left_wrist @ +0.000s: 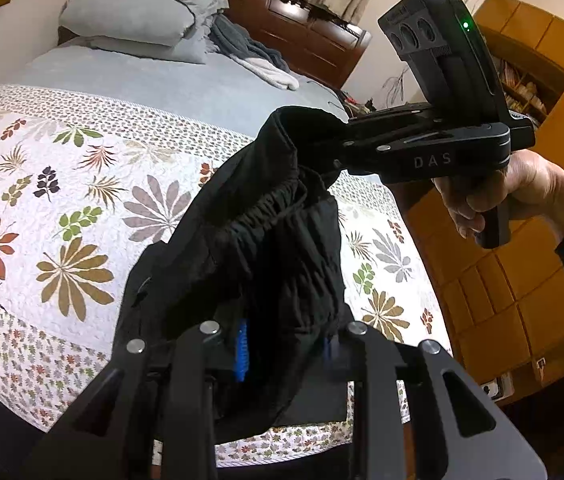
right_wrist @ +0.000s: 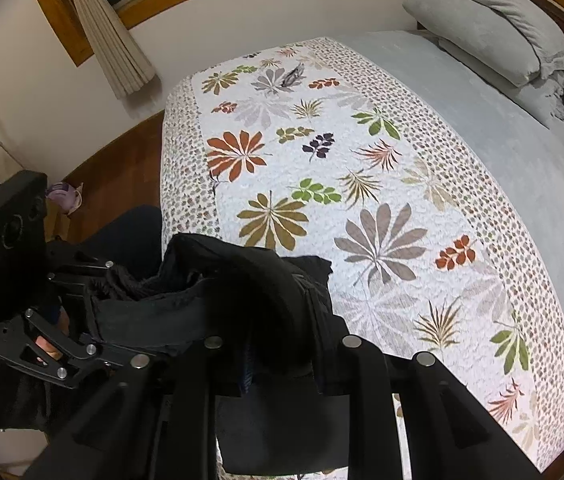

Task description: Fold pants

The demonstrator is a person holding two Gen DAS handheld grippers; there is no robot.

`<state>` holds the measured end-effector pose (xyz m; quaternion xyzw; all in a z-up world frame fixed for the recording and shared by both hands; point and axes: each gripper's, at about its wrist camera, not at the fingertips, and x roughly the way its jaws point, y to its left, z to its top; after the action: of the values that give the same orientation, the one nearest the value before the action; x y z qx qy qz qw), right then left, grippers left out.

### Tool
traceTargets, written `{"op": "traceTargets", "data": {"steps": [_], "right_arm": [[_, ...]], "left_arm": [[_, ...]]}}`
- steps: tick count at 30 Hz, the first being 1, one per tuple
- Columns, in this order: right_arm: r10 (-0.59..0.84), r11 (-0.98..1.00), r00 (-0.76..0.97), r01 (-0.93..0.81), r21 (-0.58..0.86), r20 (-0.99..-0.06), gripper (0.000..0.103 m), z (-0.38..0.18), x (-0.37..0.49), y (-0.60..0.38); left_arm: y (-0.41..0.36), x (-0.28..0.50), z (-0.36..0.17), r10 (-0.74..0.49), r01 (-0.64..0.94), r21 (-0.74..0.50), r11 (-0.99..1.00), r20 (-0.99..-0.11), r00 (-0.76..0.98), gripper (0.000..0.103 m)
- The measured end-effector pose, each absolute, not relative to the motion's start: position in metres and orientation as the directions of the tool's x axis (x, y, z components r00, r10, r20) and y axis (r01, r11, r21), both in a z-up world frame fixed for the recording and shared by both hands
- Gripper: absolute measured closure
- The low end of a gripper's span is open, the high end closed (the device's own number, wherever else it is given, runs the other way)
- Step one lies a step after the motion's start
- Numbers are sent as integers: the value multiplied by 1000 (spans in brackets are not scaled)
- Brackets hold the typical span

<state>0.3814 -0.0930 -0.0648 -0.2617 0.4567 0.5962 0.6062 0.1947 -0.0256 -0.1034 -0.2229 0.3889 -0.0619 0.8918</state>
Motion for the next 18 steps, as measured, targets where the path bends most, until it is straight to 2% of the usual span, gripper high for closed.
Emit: {"op": "traceTargets", "data": {"steps": [18], "right_arm": [[446, 180, -103, -963, 202, -889, 80, -99, 390, -144]], "left_arm": [[-80, 215, -134, -307, -20, -409, 912, -714, 629, 79]]}}
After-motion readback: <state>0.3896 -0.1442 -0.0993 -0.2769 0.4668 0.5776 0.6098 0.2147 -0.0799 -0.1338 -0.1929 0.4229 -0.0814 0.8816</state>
